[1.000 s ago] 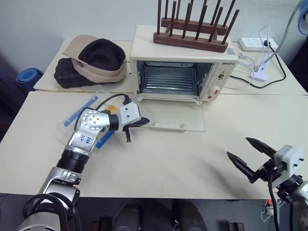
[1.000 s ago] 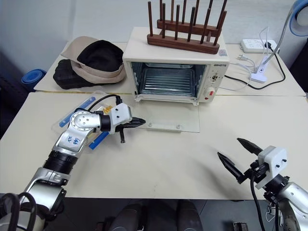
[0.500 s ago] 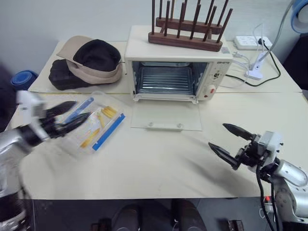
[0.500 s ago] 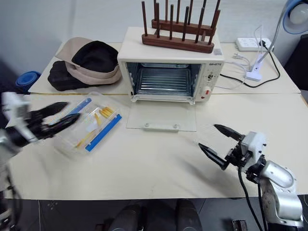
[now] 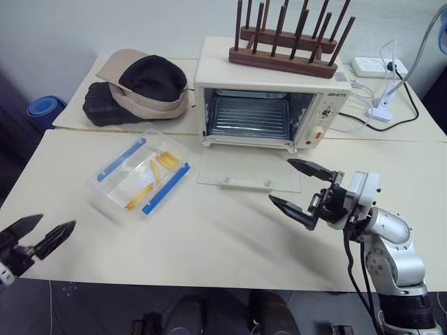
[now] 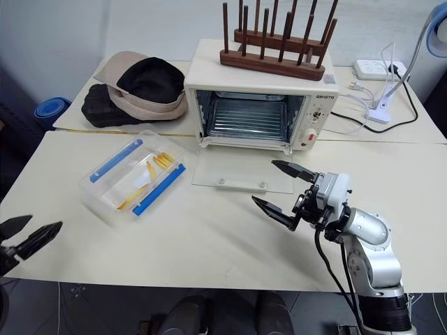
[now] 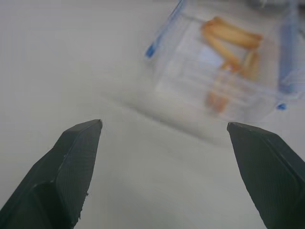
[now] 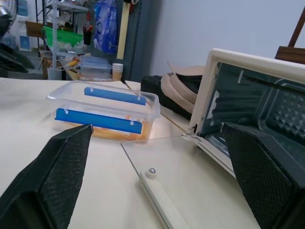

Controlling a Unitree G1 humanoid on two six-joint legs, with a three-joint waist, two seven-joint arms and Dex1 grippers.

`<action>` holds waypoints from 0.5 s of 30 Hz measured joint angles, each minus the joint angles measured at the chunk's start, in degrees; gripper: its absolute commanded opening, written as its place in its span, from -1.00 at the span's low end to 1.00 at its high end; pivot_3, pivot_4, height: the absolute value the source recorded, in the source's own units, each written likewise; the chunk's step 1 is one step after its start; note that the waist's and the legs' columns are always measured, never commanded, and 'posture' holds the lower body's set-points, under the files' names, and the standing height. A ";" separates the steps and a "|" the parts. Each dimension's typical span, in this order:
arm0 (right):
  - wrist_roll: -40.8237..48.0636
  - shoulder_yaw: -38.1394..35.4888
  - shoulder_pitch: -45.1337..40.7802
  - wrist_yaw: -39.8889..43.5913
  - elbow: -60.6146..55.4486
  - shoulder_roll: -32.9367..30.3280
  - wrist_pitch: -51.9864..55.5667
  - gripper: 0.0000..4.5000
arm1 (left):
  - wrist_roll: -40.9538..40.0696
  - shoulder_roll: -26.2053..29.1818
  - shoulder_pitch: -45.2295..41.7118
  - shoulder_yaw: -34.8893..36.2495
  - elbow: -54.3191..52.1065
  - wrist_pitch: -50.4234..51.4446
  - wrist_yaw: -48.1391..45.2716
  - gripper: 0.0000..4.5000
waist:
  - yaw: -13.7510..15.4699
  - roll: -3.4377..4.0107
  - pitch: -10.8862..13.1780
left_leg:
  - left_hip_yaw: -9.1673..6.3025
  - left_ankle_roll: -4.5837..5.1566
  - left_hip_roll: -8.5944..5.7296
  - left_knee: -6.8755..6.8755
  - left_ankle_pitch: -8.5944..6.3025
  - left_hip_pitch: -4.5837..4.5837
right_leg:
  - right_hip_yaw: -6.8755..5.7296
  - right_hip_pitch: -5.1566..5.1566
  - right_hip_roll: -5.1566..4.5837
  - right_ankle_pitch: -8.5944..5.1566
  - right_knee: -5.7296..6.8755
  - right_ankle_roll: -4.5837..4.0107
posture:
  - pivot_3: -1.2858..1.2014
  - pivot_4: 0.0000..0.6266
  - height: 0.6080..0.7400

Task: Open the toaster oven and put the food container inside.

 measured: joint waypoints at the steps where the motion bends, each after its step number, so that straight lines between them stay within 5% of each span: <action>1: -0.04 0.04 -0.17 -0.03 0.00 -0.28 0.03 1.00 | -2.08 1.46 -2.77 -0.04 -0.61 4.15 2.54 0.98 | -0.16 0.01 0.01 | 0.05 -0.04 -0.01 -0.01 0.02 0.03 | -0.01 -0.03 0.02 0.00 0.07 0.00 | 0.03 -0.52 1.00; 7: -0.14 0.37 -0.80 -0.92 -0.22 -0.86 0.73 1.00 | -5.55 2.65 -25.12 -4.30 -0.04 33.20 20.37 0.98 | -0.89 -0.03 -0.01 | 0.19 -0.20 -0.15 -0.01 0.11 0.09 | -0.03 -0.04 0.25 0.00 0.44 0.02 | 0.03 -0.52 1.00; 12: -0.21 0.68 1.54 -2.09 -1.12 -0.86 1.30 1.00 | -6.20 0.08 -29.55 -10.18 1.26 37.72 27.64 0.98 | -1.77 -0.04 -0.02 | 0.33 -0.33 -0.09 -0.03 0.07 0.07 | 0.05 -0.13 0.34 -0.01 0.36 0.03 | 0.03 -0.52 1.00; 15: -0.43 0.71 2.45 -2.73 -1.34 -0.80 1.13 1.00 | -3.50 -0.02 -29.75 -12.16 2.89 37.70 30.40 0.76 | -1.68 -0.05 -0.02 | 0.34 -0.39 -0.03 -0.02 0.07 0.09 | 0.07 -0.14 0.43 -0.02 0.36 0.01 | 0.03 -0.52 1.00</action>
